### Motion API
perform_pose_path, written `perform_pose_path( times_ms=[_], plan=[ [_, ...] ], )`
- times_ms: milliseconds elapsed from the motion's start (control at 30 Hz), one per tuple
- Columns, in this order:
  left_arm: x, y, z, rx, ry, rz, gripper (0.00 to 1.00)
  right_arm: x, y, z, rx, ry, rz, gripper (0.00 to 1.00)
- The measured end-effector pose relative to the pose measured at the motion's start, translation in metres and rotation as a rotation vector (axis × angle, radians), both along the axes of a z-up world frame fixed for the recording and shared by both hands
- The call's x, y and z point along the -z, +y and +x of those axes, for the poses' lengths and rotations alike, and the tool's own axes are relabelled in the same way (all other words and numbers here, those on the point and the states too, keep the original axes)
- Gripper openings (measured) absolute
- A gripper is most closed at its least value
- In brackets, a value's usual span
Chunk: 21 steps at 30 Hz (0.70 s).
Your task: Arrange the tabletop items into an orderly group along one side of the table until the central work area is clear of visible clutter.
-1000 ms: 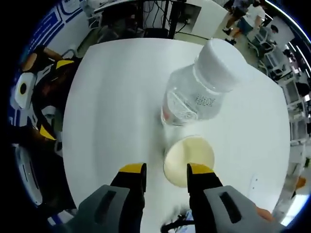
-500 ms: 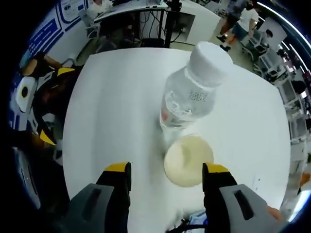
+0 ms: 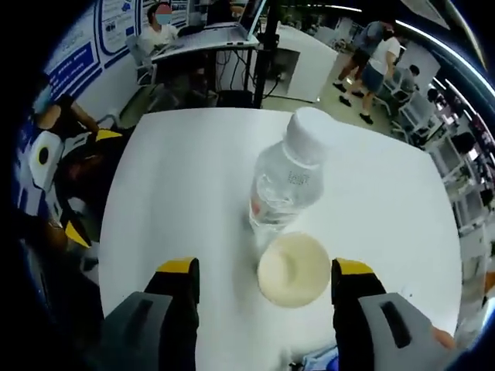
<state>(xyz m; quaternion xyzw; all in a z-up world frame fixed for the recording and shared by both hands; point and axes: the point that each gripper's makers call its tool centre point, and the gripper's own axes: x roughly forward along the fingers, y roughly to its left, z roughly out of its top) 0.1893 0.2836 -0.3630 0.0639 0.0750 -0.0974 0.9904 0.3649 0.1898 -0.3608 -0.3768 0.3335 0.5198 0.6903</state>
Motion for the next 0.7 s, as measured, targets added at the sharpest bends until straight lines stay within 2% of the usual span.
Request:
perform_pose_path(
  times_ms=[233,500,600,700],
  plan=[
    [-0.003,-0.002,-0.001,-0.002,-0.005,0.004,0.92,-0.011,0.005,-0.005,-0.005,-0.017,0.109,0.76],
    [-0.004,-0.006,-0.002,0.002,-0.008,0.009,0.92,-0.021,0.006,-0.007,0.0,-0.045,0.191,0.83],
    [-0.006,-0.008,-0.002,0.005,-0.011,0.006,0.93,-0.027,0.005,-0.006,-0.004,-0.065,0.248,0.89],
    [-0.006,-0.009,-0.002,0.005,-0.011,0.005,0.93,-0.029,0.001,-0.005,-0.007,-0.083,0.264,0.93]
  ],
)
